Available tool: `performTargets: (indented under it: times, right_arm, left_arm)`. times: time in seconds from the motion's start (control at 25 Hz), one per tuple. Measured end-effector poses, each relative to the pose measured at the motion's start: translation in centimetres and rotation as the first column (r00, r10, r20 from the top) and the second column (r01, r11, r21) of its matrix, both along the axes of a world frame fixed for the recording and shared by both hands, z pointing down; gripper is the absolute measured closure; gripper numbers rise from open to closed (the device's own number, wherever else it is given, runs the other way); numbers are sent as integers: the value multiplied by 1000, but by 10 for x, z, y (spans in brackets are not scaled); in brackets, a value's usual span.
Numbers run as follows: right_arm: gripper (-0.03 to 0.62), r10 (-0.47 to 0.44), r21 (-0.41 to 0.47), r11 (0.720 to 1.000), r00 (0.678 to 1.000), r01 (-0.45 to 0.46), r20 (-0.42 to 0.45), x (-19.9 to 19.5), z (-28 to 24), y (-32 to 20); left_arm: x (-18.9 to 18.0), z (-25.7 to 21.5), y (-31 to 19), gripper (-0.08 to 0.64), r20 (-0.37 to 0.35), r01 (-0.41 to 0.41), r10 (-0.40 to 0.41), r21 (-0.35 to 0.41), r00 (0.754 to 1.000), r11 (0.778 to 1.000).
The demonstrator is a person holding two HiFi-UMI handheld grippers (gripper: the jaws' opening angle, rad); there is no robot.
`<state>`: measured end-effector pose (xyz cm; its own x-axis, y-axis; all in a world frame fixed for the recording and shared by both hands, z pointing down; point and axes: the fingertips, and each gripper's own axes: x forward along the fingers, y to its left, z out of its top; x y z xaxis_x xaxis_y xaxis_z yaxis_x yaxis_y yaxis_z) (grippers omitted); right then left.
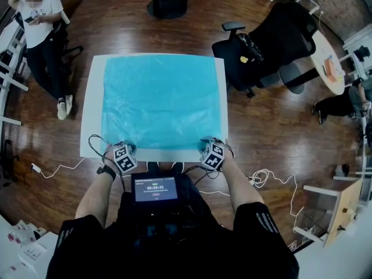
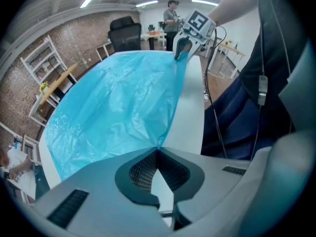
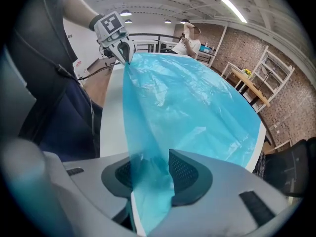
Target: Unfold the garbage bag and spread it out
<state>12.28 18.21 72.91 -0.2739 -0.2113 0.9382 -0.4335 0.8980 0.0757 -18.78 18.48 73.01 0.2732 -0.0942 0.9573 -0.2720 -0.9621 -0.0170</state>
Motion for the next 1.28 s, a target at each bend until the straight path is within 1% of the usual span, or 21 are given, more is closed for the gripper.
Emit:
performTargets:
  times: [0.2,0.4,0.48,0.52,0.76,0.84,0.92,0.96,1.08,1.2,1.28]
  right_arm:
    - [384,56,-29,998,998,-55,38,-1,-10,-3]
    - [373,62,-46,997,996,-59,67,3,-14,6]
    - [373,73,-39,997,994,-70,81,5,-23,7]
    - [359,79,-34,997,993,-76,85,7,-28,7]
    - [359,133,-3,991,984,-133,119,21,-56,6]
    - [359,149,18,988,978,-153,146,22,-70,3]
    - [359,182,38,980,962,-194,203,19,-90,-6]
    - [359,204,46,974,949,-222,240,17,-101,-13]
    - [358,286,54,945,896,-322,339,12,-128,-37]
    - [358,368,17,916,855,-402,366,8,-125,-54]
    - [358,398,-22,908,848,-418,350,-2,-113,-58]
  left_arm:
    - [-5,9,1,557,12,-2,2,-20,1000,1000]
    - [-4,13,2,555,10,-2,3,-26,1000,1000]
    - [-3,13,2,555,5,0,0,-26,1000,1000]
    - [-2,13,2,555,3,1,-1,-27,1000,1000]
    - [-1,11,1,555,-11,-2,2,-32,1000,999]
    - [-1,12,2,555,-15,0,0,-35,1000,999]
    - [-2,12,2,555,-18,3,-4,-37,1000,999]
    - [-2,12,2,555,-21,6,-7,-38,1000,999]
    - [-1,11,2,554,-31,17,-18,-41,999,999]
    - [-1,11,2,551,-39,32,-34,-45,999,998]
    - [-1,10,3,551,-39,34,-36,-43,999,998]
